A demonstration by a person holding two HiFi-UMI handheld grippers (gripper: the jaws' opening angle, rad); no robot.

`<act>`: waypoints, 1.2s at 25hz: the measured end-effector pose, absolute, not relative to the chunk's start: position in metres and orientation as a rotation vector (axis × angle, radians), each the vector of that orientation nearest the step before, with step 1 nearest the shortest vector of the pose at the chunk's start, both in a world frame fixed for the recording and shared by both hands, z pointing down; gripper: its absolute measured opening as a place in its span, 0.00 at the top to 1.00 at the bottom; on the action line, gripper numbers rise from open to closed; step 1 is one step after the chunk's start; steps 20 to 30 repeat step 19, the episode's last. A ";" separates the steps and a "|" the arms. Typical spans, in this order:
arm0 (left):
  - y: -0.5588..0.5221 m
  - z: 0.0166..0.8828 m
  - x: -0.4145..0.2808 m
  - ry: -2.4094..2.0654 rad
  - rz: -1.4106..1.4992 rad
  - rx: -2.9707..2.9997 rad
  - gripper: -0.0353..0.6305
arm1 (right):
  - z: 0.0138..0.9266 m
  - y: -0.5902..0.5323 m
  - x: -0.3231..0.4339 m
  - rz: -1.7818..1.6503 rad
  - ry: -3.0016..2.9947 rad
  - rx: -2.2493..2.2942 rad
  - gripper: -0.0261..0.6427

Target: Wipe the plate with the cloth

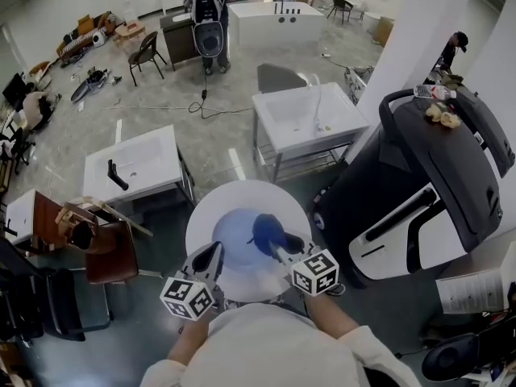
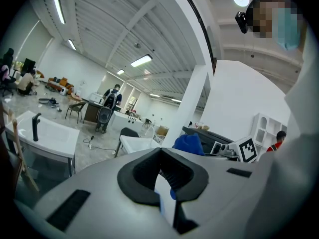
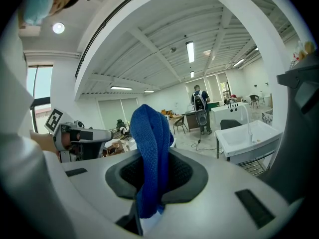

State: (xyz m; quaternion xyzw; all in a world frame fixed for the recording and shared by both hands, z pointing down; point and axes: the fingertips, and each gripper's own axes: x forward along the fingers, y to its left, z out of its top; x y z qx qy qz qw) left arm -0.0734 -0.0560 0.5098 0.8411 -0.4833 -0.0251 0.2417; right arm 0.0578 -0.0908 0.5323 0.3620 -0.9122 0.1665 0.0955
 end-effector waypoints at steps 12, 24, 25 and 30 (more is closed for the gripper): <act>-0.056 0.515 -0.079 -1.363 -0.078 2.264 0.90 | 0.533 -0.097 0.055 0.483 -2.709 1.038 0.82; -0.060 0.518 -0.079 -1.376 -0.077 2.253 0.90 | 0.535 -0.102 0.056 0.475 -2.711 1.029 0.82; -0.060 0.518 -0.079 -1.376 -0.077 2.253 0.90 | 0.535 -0.102 0.056 0.475 -2.711 1.029 0.82; -0.060 0.518 -0.079 -1.376 -0.077 2.253 0.90 | 0.535 -0.102 0.056 0.475 -2.711 1.029 0.82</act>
